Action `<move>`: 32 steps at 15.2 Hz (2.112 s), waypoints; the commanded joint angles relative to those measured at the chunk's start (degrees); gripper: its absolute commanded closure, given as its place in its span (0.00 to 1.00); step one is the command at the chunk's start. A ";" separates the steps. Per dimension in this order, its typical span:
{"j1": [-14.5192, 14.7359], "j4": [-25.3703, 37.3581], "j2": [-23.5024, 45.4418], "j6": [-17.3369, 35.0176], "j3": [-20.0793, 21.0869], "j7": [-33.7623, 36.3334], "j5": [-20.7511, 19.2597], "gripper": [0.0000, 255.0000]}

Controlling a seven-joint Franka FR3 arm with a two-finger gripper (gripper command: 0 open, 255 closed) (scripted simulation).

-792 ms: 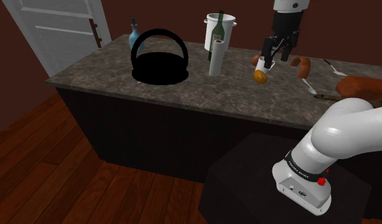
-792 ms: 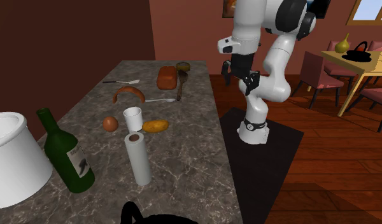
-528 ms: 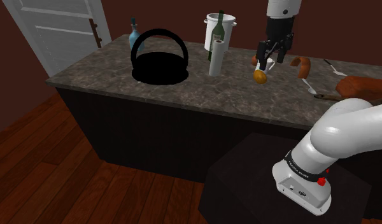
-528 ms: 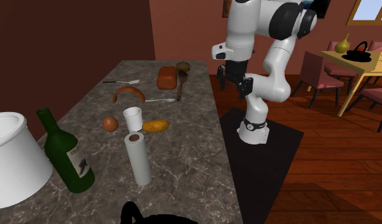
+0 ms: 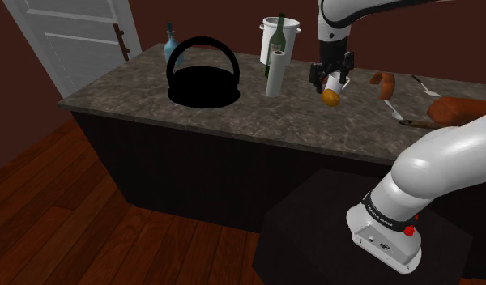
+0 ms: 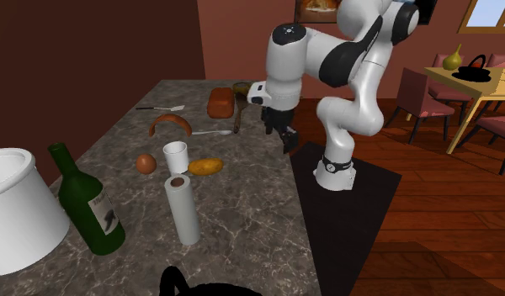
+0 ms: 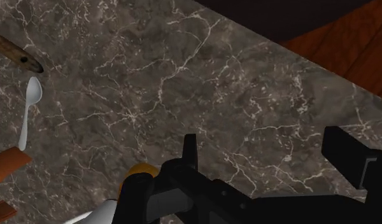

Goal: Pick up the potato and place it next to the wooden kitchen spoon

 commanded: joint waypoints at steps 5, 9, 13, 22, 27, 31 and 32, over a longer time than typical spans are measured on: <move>-3.53 4.23 12.35 5.66 -0.83 6.19 -5.17 0.00; -5.65 8.46 20.48 7.93 -1.95 10.12 -8.57 0.00; -7.47 13.61 28.44 9.21 -3.50 13.75 -11.65 0.00; -10.47 23.01 41.67 10.92 -7.13 18.91 -15.89 0.00; -11.32 20.33 42.29 14.46 -7.76 19.37 -16.74 0.00; -11.42 20.05 42.38 14.87 -7.84 19.43 -16.84 0.00; -11.42 20.05 42.38 14.87 -7.84 19.43 -16.84 0.00</move>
